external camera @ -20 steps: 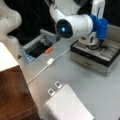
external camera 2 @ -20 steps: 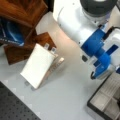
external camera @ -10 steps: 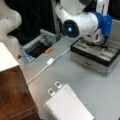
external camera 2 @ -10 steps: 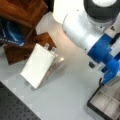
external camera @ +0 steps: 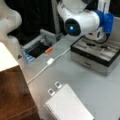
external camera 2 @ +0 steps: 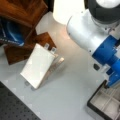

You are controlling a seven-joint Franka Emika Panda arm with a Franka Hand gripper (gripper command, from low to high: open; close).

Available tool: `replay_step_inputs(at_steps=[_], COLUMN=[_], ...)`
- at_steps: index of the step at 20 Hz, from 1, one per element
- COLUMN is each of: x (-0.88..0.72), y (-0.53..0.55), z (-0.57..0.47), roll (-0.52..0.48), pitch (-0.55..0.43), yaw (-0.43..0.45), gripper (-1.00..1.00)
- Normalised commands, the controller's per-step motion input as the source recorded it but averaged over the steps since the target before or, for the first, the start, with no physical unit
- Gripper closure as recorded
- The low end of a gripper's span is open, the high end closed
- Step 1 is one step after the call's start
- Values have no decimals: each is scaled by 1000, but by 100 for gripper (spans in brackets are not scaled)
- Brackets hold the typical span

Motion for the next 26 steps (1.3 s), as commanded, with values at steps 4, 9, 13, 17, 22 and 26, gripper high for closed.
replay_step_inputs(at_steps=[4,9,13,17,22,26], x=[194,134,52,-4,10,15], y=[58,154,236,205,192,167], z=[-191,-268,-245,-178,-148,-148], roll=[119,99,138,146,156,126], pitch=[-86,-115,-122,-107,-100,-96], yaw=[-93,-157,-175,-169,-175,-169], gripper=[-100,-100,-100,-100,-100,-100])
